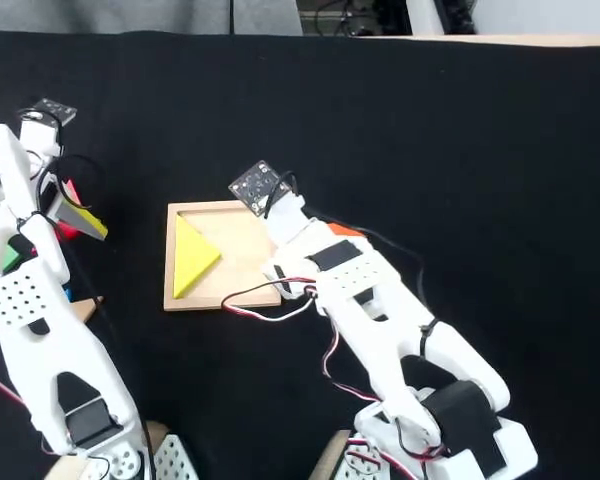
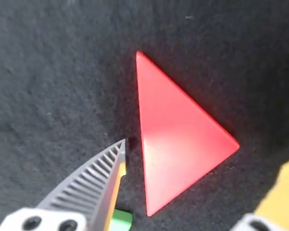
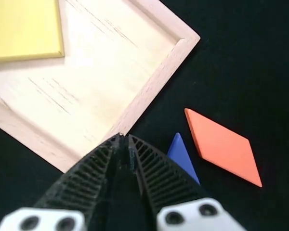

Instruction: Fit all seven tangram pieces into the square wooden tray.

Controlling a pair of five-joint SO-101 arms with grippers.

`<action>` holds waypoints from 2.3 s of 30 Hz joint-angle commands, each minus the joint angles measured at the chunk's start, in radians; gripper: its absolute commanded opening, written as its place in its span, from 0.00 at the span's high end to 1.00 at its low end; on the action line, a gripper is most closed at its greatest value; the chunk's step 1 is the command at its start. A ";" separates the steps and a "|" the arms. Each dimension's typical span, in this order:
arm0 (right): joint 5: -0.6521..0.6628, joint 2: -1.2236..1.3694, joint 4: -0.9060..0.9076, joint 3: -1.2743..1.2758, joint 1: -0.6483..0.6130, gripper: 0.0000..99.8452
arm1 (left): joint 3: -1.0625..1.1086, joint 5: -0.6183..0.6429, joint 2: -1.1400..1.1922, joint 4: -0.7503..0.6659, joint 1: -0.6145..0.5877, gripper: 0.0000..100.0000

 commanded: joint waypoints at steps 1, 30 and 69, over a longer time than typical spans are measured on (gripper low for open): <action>0.012 -0.005 -0.017 -0.005 -0.011 0.99 | -0.030 0.009 0.008 -0.008 0.013 0.64; 0.014 -0.005 -0.017 -0.005 -0.011 0.99 | -0.068 0.135 0.046 0.018 0.038 0.66; 0.015 -0.007 -0.017 -0.005 -0.009 0.99 | -0.033 0.497 -0.333 0.284 0.151 0.79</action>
